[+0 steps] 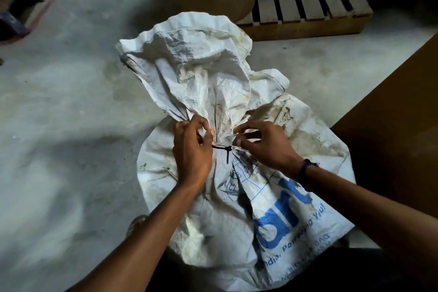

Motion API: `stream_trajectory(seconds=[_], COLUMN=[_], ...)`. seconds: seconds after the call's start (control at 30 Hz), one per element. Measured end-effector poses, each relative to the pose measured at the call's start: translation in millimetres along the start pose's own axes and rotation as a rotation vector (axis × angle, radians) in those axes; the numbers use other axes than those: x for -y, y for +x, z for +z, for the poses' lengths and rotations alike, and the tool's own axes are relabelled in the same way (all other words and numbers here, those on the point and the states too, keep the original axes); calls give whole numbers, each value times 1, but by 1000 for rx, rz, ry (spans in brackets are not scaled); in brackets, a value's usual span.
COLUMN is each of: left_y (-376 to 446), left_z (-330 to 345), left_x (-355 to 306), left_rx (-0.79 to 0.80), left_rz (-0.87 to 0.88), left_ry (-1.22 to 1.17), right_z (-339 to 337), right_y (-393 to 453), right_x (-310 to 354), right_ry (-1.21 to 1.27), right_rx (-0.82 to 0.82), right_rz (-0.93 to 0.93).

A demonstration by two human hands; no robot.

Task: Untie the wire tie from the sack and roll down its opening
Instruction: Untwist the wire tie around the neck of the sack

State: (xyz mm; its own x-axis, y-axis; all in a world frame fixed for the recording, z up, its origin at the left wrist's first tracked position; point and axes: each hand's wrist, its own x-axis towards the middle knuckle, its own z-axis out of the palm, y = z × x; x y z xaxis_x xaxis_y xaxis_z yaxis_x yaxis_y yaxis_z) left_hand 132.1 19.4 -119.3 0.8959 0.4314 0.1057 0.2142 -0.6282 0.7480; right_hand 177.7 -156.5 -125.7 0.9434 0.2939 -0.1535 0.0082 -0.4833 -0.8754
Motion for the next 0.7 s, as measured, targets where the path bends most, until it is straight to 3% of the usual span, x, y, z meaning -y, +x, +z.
stream_trajectory(seconds=[0.13,0.37,0.6,0.7], left_y=[-5,-19,-16,-15], left_z=[-6,-15,-16,-16], left_x=[-3,-3,10,10], left_rx=[137,189,189,206], left_rz=[33,11,50,30], left_ry=[-58,35,74,96], right_z=[-3,10,15,20], right_y=[5,13,16,14], right_x=[2,10,15,17], right_ry=[142,460,517,295], right_rx=[34,110,124,10], right_rz=[34,22,37,62])
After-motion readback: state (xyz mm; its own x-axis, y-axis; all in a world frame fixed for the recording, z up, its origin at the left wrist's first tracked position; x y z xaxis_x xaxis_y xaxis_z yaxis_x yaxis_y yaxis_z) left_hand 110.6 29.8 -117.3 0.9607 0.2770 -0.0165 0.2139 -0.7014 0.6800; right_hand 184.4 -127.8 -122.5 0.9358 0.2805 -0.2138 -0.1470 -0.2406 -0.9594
